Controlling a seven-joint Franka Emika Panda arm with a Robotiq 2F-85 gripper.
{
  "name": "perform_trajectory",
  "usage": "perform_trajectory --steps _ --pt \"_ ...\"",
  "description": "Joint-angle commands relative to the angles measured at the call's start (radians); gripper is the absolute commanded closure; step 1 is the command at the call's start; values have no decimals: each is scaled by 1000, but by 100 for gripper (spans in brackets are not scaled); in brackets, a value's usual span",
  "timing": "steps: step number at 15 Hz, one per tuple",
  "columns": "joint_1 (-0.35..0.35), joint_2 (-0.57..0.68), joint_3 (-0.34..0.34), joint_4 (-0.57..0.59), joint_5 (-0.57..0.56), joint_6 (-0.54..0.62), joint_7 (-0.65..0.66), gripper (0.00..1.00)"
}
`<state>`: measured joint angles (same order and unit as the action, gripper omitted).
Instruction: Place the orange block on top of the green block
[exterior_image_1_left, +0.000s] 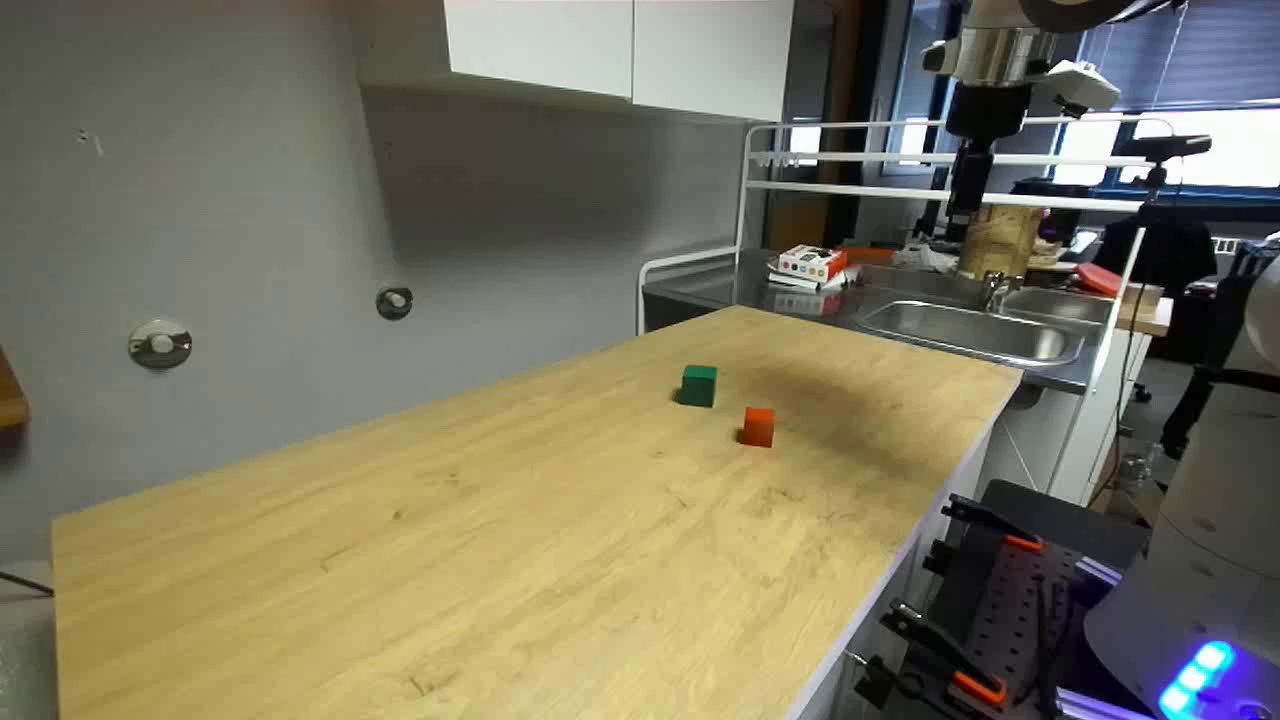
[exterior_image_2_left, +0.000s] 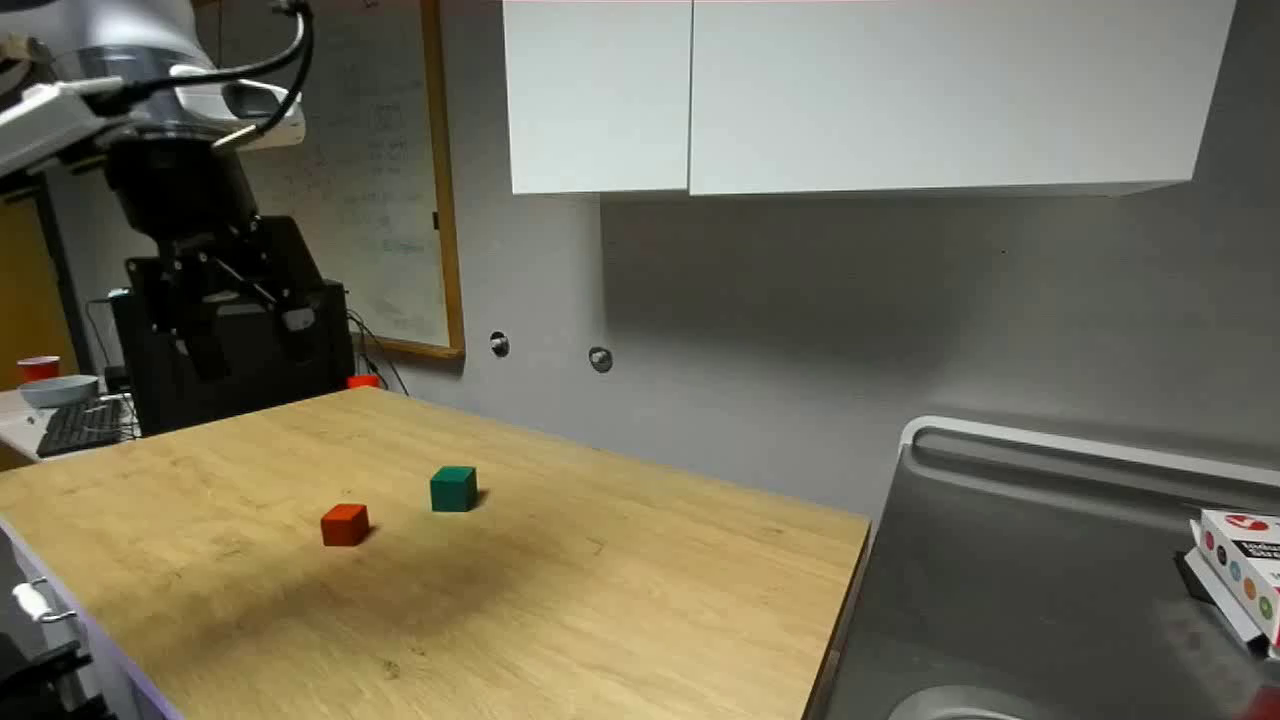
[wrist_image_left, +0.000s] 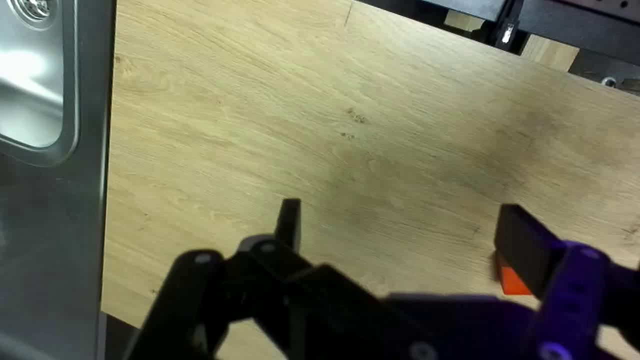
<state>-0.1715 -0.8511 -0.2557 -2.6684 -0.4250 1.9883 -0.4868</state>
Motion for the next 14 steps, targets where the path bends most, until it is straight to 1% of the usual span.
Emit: perform_trajectory --steps 1,9,11,14 --pt "11 -2 -7 3 -6 -6 6 0" --pt "11 -2 -7 3 -6 -6 6 0" --pt "11 39 -1 13 -4 2 31 0" --pt "39 123 5 25 19 39 59 0"
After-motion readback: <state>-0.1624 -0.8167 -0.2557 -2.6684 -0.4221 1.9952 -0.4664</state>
